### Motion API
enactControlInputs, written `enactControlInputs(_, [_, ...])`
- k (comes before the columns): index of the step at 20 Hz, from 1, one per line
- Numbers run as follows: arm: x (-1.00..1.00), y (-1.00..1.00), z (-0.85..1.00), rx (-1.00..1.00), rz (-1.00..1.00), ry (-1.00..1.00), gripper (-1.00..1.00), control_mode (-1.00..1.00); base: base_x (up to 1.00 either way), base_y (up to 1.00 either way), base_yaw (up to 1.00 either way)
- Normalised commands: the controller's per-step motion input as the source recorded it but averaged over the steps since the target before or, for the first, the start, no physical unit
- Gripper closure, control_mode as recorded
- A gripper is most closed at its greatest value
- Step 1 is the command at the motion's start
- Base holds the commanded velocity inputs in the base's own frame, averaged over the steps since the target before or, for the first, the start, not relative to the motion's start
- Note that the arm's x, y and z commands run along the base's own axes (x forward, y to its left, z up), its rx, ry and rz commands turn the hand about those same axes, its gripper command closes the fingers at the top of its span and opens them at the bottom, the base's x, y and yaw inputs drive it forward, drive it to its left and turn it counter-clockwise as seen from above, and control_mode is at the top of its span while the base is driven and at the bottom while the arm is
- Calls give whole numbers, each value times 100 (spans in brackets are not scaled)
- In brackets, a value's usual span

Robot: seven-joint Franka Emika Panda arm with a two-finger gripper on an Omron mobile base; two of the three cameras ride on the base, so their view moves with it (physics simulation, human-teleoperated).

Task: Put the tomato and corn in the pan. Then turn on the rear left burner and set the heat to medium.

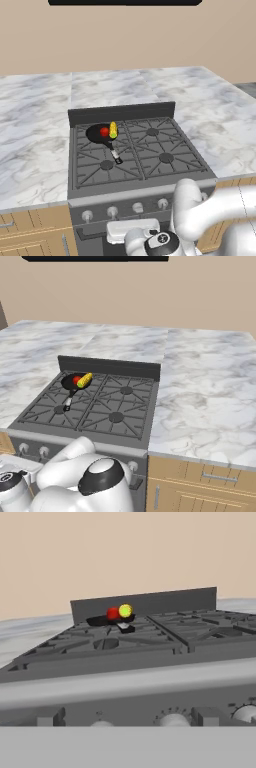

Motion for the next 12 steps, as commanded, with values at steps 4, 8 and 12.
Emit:
enactControlInputs(4, [17,-2,-1,0,1,0,-100,-100,0,0,0])
enactControlInputs(8, [6,0,-9,0,7,0,-100,-100,0,0,0])
enactControlInputs(12, [0,-1,-3,0,10,-1,-100,-100,0,0,0])
